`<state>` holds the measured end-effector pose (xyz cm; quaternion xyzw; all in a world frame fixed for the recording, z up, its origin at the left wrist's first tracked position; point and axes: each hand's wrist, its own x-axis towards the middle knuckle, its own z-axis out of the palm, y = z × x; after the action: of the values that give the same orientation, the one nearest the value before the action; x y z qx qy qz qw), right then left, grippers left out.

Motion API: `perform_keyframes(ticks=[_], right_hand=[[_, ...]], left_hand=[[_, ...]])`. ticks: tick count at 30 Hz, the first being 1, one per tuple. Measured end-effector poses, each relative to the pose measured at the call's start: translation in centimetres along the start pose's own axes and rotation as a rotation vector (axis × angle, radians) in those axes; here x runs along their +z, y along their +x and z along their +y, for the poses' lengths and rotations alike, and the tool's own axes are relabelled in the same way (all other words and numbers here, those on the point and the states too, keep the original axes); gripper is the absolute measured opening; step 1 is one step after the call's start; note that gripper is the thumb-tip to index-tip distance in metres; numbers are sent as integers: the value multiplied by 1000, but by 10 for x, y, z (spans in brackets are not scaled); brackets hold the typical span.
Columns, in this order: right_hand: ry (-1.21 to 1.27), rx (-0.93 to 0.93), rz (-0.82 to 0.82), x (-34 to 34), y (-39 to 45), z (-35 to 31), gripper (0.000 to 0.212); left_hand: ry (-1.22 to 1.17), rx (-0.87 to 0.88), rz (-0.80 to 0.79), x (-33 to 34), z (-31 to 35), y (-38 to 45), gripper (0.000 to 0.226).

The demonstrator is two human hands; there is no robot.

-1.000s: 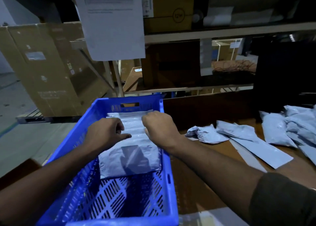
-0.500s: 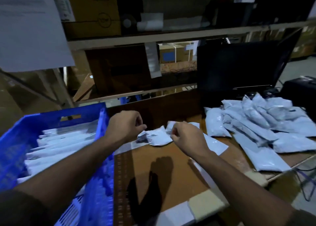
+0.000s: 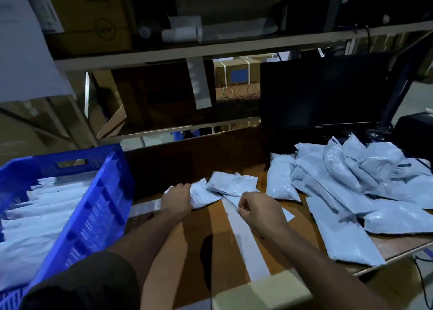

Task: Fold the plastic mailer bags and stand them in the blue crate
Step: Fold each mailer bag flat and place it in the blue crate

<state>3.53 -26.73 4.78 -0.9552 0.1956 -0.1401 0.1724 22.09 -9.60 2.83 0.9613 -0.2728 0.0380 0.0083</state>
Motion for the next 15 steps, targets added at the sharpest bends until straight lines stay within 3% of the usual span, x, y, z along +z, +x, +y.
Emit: perform_keyframes(ticks=[8, 15], right_hand=[[98, -115, -39, 14, 1, 6, 12], [203, -380, -45, 30, -15, -17, 25]], left_hand=[[-78, -96, 60, 4, -10, -31, 24], [-182, 155, 6, -29, 7, -102, 17]])
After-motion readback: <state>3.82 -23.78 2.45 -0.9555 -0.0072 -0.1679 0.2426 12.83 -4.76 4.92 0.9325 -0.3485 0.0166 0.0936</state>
